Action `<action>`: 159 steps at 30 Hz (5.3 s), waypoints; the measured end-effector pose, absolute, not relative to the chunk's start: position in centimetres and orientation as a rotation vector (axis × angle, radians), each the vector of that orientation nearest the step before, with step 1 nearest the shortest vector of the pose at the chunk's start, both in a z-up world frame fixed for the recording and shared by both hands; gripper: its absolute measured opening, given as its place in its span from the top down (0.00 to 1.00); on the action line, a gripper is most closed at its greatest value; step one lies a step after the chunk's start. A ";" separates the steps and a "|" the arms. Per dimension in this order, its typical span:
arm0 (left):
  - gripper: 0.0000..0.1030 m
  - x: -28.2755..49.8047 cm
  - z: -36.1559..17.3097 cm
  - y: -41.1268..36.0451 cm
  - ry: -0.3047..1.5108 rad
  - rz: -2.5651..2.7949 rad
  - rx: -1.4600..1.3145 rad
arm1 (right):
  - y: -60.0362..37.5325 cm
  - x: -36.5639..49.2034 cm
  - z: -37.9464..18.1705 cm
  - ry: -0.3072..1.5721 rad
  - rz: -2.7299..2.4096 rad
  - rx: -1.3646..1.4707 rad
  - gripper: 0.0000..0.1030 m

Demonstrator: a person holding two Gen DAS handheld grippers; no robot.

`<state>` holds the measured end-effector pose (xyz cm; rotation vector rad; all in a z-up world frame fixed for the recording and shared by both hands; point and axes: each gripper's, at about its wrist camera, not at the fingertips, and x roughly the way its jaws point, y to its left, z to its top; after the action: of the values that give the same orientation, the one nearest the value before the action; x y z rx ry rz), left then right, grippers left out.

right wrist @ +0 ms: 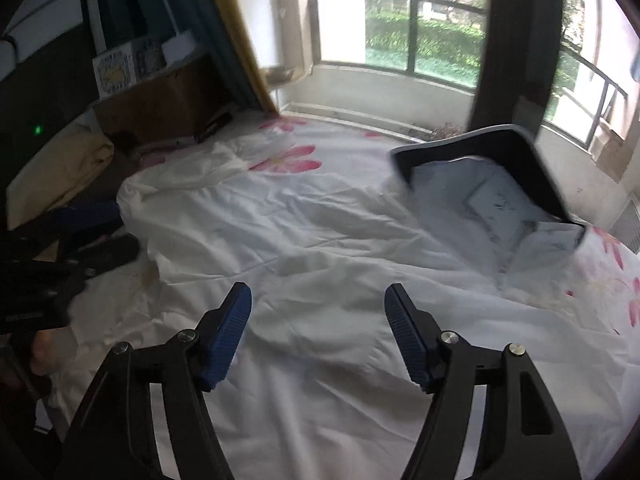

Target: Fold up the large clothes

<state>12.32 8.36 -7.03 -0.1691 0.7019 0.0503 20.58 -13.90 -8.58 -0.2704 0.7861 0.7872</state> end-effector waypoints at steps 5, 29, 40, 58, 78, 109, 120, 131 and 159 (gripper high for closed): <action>0.20 14.5 -7.4 5.4 0.737 -0.015 -0.140 | -21.5 22.1 -7.0 0.739 0.619 -0.229 0.33; 0.20 21.0 -11.2 -1.3 0.901 -0.003 -0.044 | -41.0 35.4 -13.7 0.904 0.331 -0.168 0.98; 0.32 22.0 -12.1 -1.5 0.917 -0.013 -0.049 | -41.9 36.7 -13.2 0.856 0.224 -0.187 0.98; 0.32 19.1 -9.8 4.5 0.832 0.000 -0.089 | -40.8 28.5 -12.3 0.928 0.150 -0.220 0.51; 0.32 25.4 -8.6 20.6 0.823 0.111 -0.132 | -30.6 23.4 -8.1 0.836 0.248 -0.132 0.51; 0.98 24.1 -4.1 17.4 0.668 0.078 -0.164 | -30.7 25.5 -8.2 0.808 0.305 -0.169 0.51; 0.98 22.7 0.1 10.5 0.580 -0.051 -0.124 | -31.9 24.9 -7.5 0.758 0.329 -0.161 0.51; 0.98 21.7 2.5 3.9 0.544 -0.128 -0.126 | -35.4 21.7 -7.2 0.741 0.382 -0.069 0.51; 0.48 26.6 -5.3 -12.7 0.826 -0.335 -0.197 | -43.2 24.2 -7.8 0.769 0.372 -0.017 0.51</action>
<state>26.61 -12.65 -5.35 -0.1974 0.8258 -0.3345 24.16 -43.21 -7.80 -0.0170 0.7692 0.3720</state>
